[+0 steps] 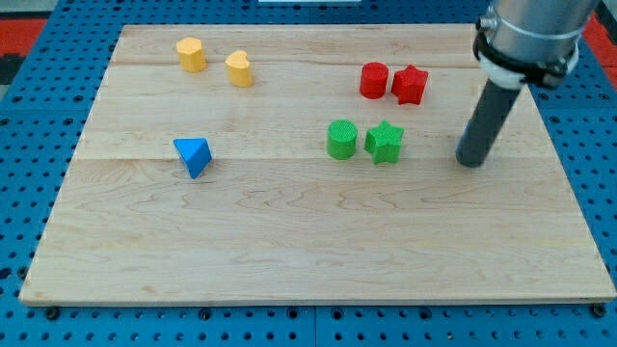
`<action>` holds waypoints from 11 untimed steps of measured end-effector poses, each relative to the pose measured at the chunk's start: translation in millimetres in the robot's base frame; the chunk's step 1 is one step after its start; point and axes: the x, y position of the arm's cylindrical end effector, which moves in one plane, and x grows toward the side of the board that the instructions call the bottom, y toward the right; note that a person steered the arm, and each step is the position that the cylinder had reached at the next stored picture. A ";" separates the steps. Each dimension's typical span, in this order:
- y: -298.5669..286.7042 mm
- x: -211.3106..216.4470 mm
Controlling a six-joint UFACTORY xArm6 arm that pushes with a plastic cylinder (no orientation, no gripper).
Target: Push the blue triangle a bit up
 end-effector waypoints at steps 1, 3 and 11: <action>-40.2 79.8; -314.2 151.9; -327.4 39.6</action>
